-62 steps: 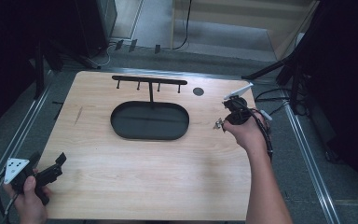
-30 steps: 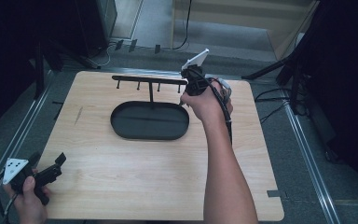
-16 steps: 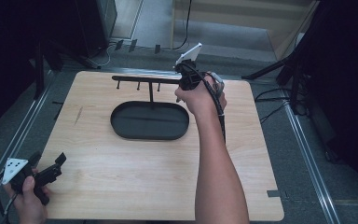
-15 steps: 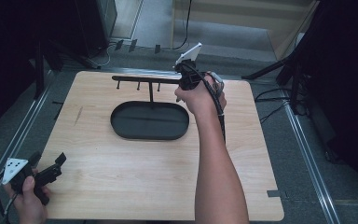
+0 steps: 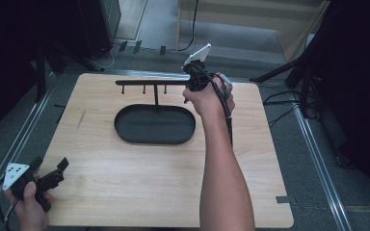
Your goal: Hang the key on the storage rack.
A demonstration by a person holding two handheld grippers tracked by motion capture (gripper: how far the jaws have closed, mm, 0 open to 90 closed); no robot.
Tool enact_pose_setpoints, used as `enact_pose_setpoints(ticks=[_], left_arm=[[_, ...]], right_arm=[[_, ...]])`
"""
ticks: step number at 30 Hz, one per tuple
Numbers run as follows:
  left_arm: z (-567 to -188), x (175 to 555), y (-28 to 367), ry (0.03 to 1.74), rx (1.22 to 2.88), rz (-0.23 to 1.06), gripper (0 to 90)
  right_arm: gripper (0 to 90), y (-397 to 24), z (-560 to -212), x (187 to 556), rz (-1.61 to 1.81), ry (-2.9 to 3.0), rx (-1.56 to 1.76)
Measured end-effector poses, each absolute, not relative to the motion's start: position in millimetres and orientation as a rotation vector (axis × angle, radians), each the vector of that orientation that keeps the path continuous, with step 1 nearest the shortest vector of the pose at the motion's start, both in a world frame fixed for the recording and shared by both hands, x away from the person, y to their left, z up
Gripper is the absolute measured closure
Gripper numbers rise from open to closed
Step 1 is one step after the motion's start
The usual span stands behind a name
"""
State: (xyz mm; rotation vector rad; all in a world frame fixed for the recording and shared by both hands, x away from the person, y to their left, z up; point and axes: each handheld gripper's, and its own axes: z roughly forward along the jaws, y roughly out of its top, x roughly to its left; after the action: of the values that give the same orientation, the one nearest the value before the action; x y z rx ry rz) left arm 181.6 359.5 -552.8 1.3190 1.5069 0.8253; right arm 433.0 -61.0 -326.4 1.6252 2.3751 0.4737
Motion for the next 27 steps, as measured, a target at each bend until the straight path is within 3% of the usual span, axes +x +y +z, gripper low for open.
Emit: enact_pose_setpoints(ticks=[21, 23, 27], left_arm=[[-552.8, 181.6, 359.7, 1.505, 1.319, 0.823, 7.9], [-552.8, 181.6, 359.8, 1.505, 1.320, 0.823, 7.9], [-552.8, 181.6, 359.8, 1.504, 1.321, 0.823, 7.9]], right_arm=[[90.0, -59.5, -336.0, 437.2, 0.499, 2.343, 1.633], [81.6, -59.6, -340.4, 437.7, 0.485, 2.358, 1.630], [77.5, -62.8, -343.8, 437.8, 0.470, 2.348, 1.643]])
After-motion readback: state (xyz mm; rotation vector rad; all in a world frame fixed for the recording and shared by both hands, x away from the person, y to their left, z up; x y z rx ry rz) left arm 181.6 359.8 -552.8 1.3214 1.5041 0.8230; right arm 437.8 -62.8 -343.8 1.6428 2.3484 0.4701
